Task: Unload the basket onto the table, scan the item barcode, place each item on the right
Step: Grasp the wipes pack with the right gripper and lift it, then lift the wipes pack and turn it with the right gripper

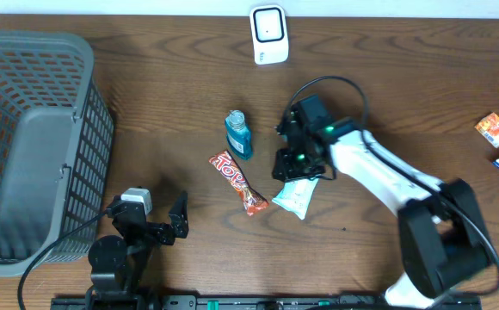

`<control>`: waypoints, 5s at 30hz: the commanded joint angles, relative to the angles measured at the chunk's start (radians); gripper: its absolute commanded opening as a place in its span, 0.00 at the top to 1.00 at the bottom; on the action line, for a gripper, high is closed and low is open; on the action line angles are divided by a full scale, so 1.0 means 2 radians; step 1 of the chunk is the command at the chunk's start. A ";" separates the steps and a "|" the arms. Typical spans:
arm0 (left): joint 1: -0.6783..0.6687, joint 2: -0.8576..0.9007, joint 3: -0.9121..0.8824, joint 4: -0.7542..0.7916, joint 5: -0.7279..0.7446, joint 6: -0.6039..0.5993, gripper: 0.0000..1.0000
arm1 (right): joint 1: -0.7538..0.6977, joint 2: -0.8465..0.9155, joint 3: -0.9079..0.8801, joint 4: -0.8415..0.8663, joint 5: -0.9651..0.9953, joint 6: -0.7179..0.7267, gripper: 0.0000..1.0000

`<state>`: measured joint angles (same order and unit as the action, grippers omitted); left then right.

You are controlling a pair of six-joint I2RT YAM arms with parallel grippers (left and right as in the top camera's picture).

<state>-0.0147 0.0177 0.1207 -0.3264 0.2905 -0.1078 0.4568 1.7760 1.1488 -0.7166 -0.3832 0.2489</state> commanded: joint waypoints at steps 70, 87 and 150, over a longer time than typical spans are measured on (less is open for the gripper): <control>0.002 0.000 -0.007 -0.013 0.008 -0.001 0.01 | 0.146 -0.044 -0.100 0.041 0.255 -0.235 0.30; 0.002 0.000 -0.007 -0.013 0.008 -0.001 0.01 | 0.146 -0.044 -0.155 0.127 0.323 -0.222 0.29; 0.002 0.000 -0.007 -0.013 0.008 -0.001 0.02 | -0.104 -0.044 -0.022 -0.330 -0.590 -0.328 0.99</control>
<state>-0.0147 0.0177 0.1207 -0.3264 0.2905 -0.1078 0.2581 1.6867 1.0939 -1.3773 -1.5070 -0.4160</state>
